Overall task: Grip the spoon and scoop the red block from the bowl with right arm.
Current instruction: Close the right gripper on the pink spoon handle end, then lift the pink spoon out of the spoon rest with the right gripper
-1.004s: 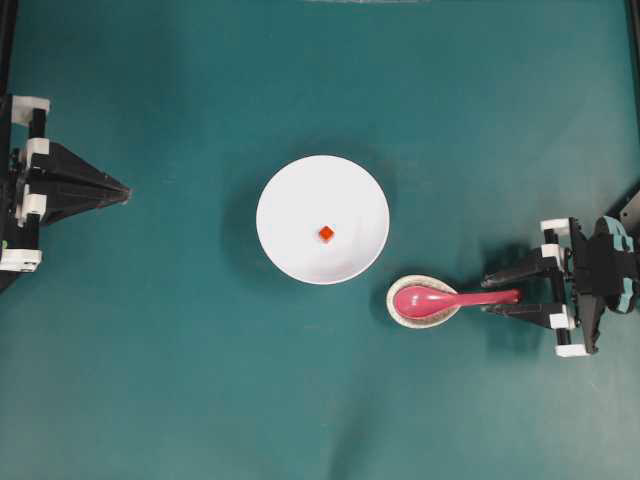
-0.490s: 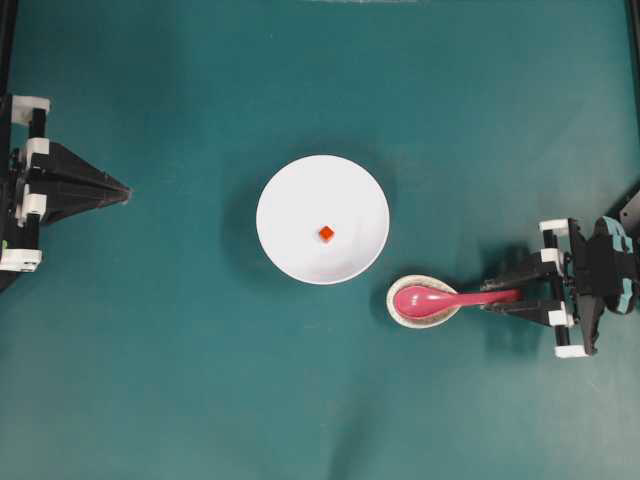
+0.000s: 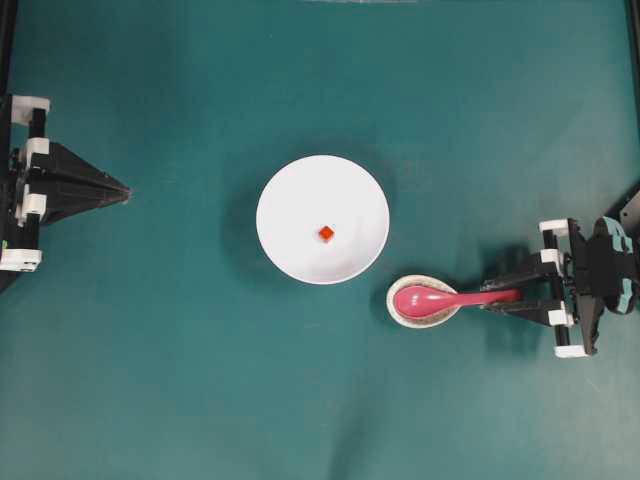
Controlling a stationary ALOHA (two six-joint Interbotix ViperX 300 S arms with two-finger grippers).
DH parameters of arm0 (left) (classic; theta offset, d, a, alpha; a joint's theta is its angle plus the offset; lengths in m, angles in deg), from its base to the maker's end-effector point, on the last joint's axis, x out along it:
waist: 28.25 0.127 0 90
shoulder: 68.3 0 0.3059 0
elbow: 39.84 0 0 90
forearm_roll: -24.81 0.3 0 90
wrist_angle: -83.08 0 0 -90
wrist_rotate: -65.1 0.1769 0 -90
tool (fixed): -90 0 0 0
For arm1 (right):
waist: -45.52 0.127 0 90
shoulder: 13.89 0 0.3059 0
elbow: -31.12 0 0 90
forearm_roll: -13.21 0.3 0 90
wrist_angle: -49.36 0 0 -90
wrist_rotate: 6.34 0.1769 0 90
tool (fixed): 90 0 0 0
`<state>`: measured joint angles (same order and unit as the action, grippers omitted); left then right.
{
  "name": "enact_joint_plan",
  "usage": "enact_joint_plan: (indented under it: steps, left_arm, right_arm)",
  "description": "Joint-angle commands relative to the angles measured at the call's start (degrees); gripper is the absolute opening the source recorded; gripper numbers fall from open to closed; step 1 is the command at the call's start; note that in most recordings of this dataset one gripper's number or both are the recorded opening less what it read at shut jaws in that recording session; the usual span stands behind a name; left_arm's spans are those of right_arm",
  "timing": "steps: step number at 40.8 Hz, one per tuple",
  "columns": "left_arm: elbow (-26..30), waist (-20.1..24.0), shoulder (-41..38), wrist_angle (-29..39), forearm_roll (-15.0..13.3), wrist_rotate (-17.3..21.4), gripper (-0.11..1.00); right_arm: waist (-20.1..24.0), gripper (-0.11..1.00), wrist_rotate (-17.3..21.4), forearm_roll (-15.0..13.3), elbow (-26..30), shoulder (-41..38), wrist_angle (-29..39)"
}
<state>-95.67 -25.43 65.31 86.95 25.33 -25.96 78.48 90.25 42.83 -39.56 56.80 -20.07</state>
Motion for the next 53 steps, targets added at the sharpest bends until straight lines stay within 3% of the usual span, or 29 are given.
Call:
enact_joint_plan:
  steps: [1, 14, 39, 47, 53]
  left_arm:
    - [1.58, 0.09, -0.44, -0.53, 0.18, 0.09, 0.00]
    - [1.58, 0.09, -0.44, -0.62, 0.09, 0.09, 0.00]
    - [1.58, 0.09, -0.44, -0.26, 0.09, 0.09, 0.00]
    - [1.58, 0.09, -0.44, -0.09, 0.18, 0.09, 0.00]
    - [1.49, 0.09, -0.44, -0.09, 0.09, 0.09, 0.00]
  right_arm:
    - [0.35, 0.33, 0.53, 0.09, 0.18, 0.44, -0.62]
    - [0.35, 0.24, 0.53, 0.09, 0.18, 0.44, -0.62]
    - [0.35, 0.24, 0.53, 0.00, -0.09, 2.37, -0.44]
    - [0.26, 0.24, 0.44, 0.18, -0.35, 5.80, 0.26]
    - [0.09, 0.24, 0.26, 0.18, -0.35, 11.34, 4.57]
